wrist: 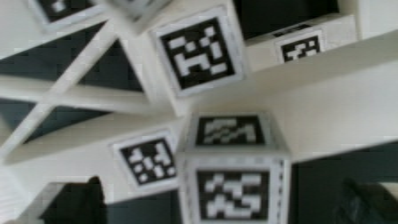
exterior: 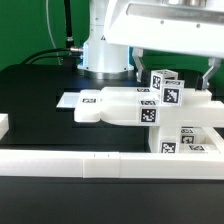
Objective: Assemble chair
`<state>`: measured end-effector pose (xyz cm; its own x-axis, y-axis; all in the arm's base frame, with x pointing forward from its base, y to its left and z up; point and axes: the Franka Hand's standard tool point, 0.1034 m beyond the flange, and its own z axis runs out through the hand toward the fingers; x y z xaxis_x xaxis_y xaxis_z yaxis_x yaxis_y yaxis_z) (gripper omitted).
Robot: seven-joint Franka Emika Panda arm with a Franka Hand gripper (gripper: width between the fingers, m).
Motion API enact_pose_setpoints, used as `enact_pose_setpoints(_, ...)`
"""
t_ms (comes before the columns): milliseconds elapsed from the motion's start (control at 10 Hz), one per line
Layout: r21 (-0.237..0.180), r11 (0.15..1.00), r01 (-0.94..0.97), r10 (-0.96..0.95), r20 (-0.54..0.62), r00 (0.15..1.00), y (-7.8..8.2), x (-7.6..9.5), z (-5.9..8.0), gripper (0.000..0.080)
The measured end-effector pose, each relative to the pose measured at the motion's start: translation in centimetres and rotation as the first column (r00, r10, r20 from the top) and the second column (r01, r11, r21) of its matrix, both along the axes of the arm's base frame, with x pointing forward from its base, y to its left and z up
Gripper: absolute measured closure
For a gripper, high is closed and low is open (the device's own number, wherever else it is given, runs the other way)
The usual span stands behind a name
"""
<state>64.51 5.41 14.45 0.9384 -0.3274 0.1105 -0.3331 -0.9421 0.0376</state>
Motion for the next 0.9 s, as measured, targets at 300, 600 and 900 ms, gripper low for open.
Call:
enact_pose_setpoints(300,0.003,1.0,-0.001,0.001,0.002,1.0,-0.01,-0.05,0.49,0.0151)
enact_pose_setpoints(600,0.003,1.0,-0.001,0.001,0.002,1.0,-0.01,-0.05,0.47,0.0151)
enact_pose_setpoints(900,0.003,1.0,-0.001,0.001,0.002,1.0,-0.01,-0.05,0.45,0.0151)
